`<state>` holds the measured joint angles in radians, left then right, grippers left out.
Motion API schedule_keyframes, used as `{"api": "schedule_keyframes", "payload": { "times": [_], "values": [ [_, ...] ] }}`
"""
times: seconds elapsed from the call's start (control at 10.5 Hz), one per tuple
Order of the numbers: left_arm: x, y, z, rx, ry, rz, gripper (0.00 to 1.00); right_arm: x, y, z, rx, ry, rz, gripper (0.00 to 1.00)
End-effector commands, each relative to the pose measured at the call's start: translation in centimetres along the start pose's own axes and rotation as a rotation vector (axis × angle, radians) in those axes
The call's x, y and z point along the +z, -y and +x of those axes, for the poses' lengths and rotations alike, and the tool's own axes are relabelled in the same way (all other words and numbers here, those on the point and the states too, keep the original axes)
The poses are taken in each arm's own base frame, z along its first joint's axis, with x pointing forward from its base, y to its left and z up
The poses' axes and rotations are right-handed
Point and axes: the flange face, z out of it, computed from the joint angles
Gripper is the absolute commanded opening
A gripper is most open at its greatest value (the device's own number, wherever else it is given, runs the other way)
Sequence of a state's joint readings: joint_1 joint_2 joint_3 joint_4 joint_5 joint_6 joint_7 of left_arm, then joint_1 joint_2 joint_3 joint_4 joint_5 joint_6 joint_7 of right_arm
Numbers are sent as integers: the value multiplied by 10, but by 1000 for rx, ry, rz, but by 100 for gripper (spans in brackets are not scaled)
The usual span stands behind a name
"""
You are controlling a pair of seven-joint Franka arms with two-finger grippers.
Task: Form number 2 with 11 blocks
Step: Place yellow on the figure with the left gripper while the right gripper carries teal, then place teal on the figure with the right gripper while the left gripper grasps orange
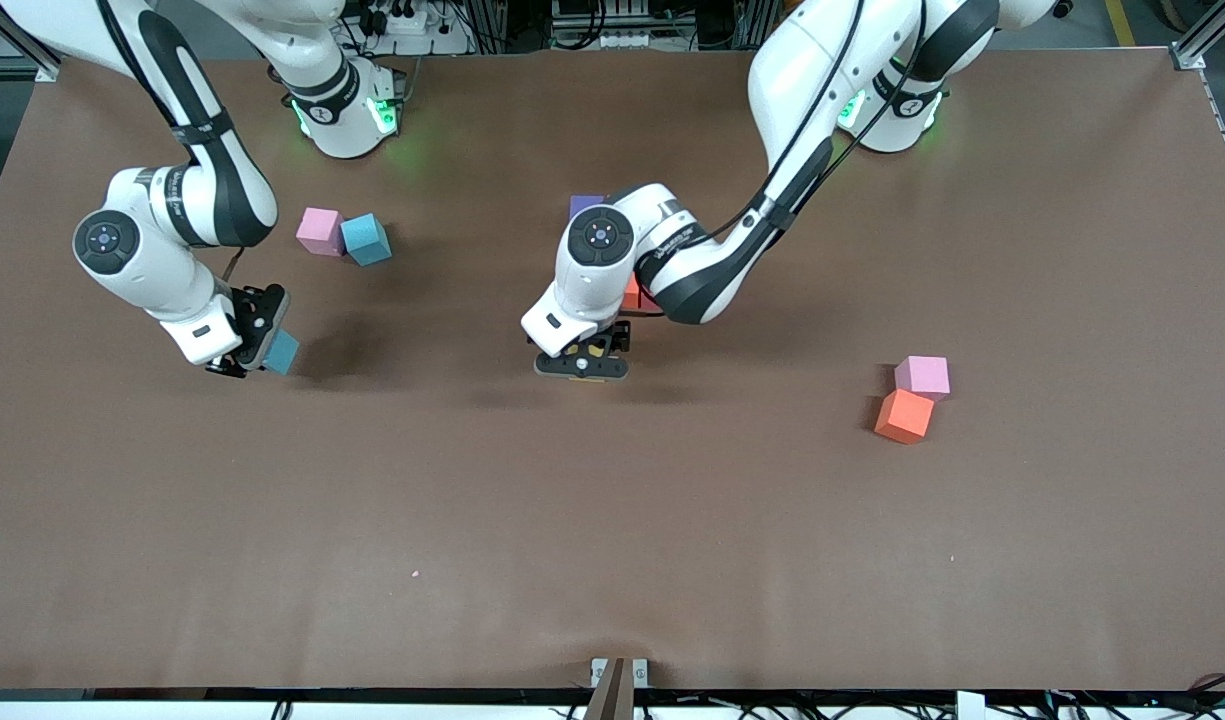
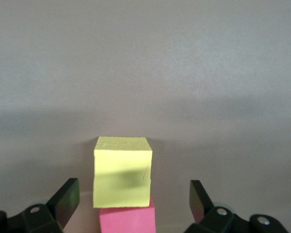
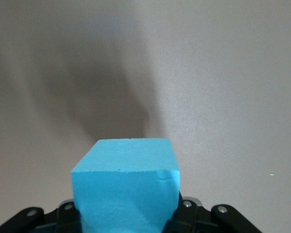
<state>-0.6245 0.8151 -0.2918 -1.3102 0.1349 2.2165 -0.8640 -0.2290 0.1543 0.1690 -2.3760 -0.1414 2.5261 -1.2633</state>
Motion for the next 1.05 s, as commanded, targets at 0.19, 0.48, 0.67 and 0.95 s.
{"api": "schedule_keyframes", "payload": {
  "times": [0.19,0.48,0.67,0.95],
  "values": [
    [-69,39,28,-49,0,58,100,-34,4,86,-96,-27,-62,59],
    [-141,129,80,-191,14,125,100,-68,14,173,-65,-69,-95,59],
    [-173,213,117,-282,34,154,100,-85,31,248,25,-111,-77,59],
    [-176,318,149,-408,58,176,100,-103,58,344,72,-184,-58,58]
  ]
}}
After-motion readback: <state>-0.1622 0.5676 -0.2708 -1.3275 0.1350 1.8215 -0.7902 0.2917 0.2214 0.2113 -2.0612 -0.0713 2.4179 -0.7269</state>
